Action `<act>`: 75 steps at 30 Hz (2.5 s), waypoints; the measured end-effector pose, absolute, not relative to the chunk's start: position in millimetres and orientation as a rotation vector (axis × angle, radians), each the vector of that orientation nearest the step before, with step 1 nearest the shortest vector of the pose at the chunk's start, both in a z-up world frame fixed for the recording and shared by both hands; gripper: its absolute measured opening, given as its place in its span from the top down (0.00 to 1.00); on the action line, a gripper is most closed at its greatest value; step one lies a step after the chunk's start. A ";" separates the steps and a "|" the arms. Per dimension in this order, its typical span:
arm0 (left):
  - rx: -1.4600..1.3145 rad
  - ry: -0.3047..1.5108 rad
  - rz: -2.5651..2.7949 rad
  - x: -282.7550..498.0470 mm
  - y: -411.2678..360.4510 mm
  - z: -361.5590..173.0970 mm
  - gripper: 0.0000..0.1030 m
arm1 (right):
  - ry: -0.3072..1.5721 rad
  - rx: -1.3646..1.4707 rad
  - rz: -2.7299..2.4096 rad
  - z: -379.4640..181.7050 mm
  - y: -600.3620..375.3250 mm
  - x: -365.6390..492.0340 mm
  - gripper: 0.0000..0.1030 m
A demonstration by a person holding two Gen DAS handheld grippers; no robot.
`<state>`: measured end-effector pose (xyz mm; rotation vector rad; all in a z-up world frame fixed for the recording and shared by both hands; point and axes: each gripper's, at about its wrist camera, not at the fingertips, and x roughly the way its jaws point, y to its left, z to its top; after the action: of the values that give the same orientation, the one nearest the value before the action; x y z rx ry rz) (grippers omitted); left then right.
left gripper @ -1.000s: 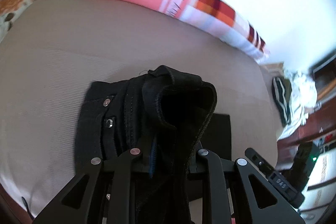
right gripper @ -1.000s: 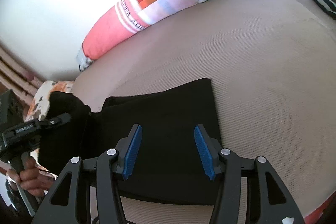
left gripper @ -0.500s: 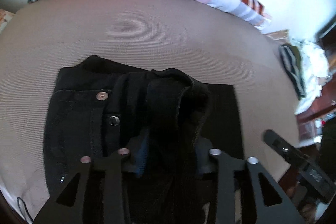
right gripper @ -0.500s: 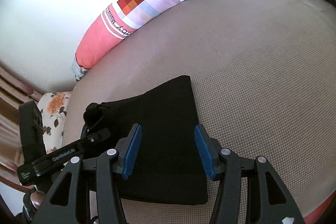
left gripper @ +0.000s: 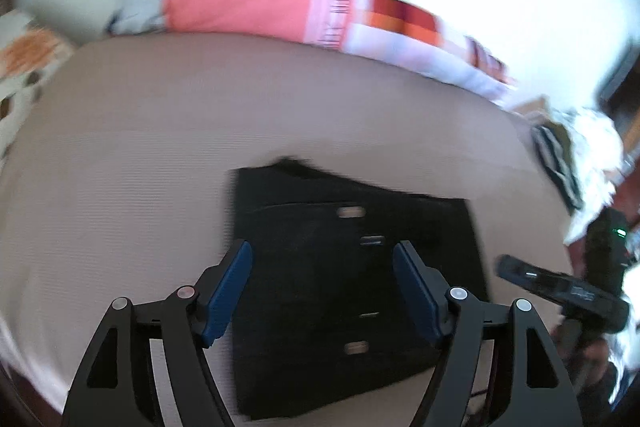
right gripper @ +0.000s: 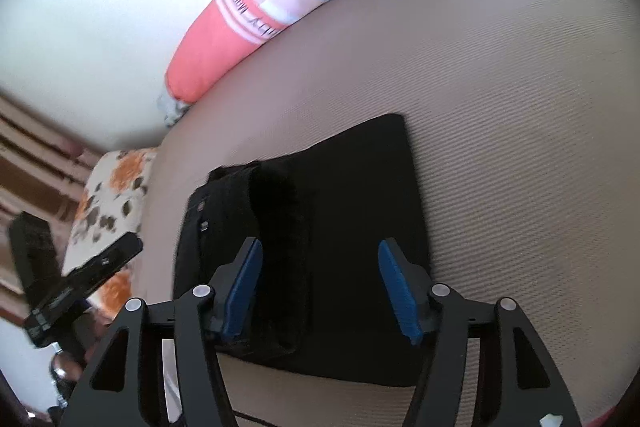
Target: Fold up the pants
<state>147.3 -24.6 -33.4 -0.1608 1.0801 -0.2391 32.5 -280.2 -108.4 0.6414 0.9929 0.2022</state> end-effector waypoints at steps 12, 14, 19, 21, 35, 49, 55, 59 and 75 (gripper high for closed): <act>-0.274 1.218 -0.043 136.9 62.7 -90.8 0.29 | 1.169 0.641 0.396 -138.9 -242.5 70.2 0.38; -0.289 1.233 -0.048 135.8 63.2 -97.3 0.29 | 1.177 0.654 0.391 -143.9 -241.2 74.7 0.38; -0.267 1.247 -0.066 134.1 56.5 -106.5 0.29 | 1.181 0.613 0.400 -148.8 -238.6 82.7 0.37; -0.256 1.243 -0.067 132.7 54.9 -108.6 0.29 | 1.175 0.610 0.437 -150.0 -239.0 86.8 0.37; -0.241 1.240 -0.033 136.4 50.4 -122.7 0.29 | 1.139 0.677 0.567 -159.9 -226.8 116.8 0.84; -0.190 1.163 -0.107 154.5 16.5 -93.2 0.29 | 0.961 0.603 0.404 -62.3 -253.8 80.2 0.90; -0.100 1.146 -0.146 167.8 -14.6 -91.7 0.29 | 1.049 0.681 0.230 -122.2 -300.7 79.6 0.91; -0.081 1.176 -0.164 172.8 -26.0 -103.8 0.29 | 1.057 0.653 0.170 -146.2 -309.7 79.4 0.90; -0.044 1.214 -0.158 155.8 -32.6 -117.3 0.28 | 1.109 0.496 0.101 -117.8 -290.7 37.9 0.79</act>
<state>155.8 -32.6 -117.3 -0.0437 1.2139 -0.1580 37.9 -290.7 -117.8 0.4959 1.1088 0.1013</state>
